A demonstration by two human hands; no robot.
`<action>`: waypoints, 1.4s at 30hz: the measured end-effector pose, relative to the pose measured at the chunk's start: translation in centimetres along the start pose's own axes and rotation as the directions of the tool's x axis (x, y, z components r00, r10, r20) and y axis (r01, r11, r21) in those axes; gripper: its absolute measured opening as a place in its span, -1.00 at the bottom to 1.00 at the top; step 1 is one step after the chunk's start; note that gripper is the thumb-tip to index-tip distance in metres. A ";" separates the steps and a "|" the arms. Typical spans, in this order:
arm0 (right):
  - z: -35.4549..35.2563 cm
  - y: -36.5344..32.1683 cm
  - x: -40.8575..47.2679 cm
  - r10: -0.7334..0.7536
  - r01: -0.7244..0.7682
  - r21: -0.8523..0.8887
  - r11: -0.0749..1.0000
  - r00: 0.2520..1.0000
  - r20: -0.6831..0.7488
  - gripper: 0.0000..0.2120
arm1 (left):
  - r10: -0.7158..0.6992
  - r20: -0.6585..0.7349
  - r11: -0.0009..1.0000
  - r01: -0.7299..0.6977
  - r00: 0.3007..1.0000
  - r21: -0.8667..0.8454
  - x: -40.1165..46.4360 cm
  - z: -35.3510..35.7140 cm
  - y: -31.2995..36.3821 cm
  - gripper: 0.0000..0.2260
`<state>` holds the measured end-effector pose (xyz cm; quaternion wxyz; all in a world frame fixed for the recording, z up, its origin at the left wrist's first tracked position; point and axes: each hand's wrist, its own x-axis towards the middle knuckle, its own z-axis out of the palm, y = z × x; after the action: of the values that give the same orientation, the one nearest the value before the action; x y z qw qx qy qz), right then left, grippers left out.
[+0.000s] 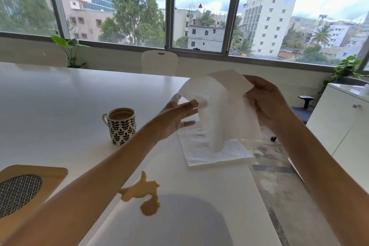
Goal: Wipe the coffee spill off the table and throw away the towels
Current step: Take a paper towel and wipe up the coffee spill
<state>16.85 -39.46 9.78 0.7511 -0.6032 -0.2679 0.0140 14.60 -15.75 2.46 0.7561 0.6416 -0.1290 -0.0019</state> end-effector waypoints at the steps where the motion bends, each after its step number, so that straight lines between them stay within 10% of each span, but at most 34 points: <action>1: -0.2 0.1 -0.1 0.012 -0.011 0.043 0.999 1.000 -0.029 -0.50 | -0.010 -0.029 0.999 0.009 1.000 -0.045 -0.1 0.3 0.0 -0.10; 5: -1.2 1.1 -0.3 0.064 -0.044 0.139 0.989 0.988 -0.140 -0.84 | -0.050 -0.098 0.985 0.033 0.994 -0.172 -0.9 1.1 -0.3 -0.64; 8: -1.9 2.4 -0.7 0.117 -0.106 0.071 0.992 0.978 -0.175 -0.89 | -0.070 -0.139 0.994 0.058 0.988 -0.088 -1.3 1.4 -0.5 -0.69; 12: -3.1 3.2 -1.6 0.183 -0.184 -0.021 0.983 0.982 -0.039 -0.43 | 0.022 -0.281 0.998 -0.003 0.959 0.067 -1.8 1.2 -0.2 -0.90; 21: -2.5 2.8 -3.5 -0.137 0.184 -0.337 0.923 0.978 0.159 -0.64 | 0.082 -0.176 0.987 -0.105 0.981 -0.123 -3.1 -0.8 1.4 -0.74; 28: -2.0 3.1 -4.1 -0.221 0.334 -0.762 0.555 0.942 0.252 -0.48 | -0.070 -0.123 0.987 0.050 0.990 -0.154 -3.3 -1.9 2.1 -0.77; 32: -1.2 2.9 -4.4 -0.235 0.357 -0.798 0.486 0.933 0.274 -0.42 | -0.054 -0.166 0.974 0.089 0.985 0.210 -3.7 -1.3 2.9 -0.59; 36: -1.2 1.7 -4.6 0.057 0.304 -0.652 0.694 0.880 0.471 -0.50 | 0.203 -0.260 0.844 -0.034 0.944 0.536 -3.6 -0.3 3.1 -0.42; 40: -1.8 0.6 -4.0 0.387 0.052 -0.586 0.809 0.704 0.596 -0.03 | 0.327 -0.151 0.623 -0.093 0.933 0.777 -3.9 0.0 4.3 -0.49; 42: -1.0 0.6 -3.3 0.390 0.014 -0.594 0.805 0.742 0.545 0.01 | 0.290 -0.081 0.587 -0.110 0.954 0.802 -4.0 0.3 5.2 -0.48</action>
<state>14.59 -41.33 7.87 0.3947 -0.7788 -0.4350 0.2201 9.82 -14.49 6.75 0.4000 0.8862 -0.1102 0.2060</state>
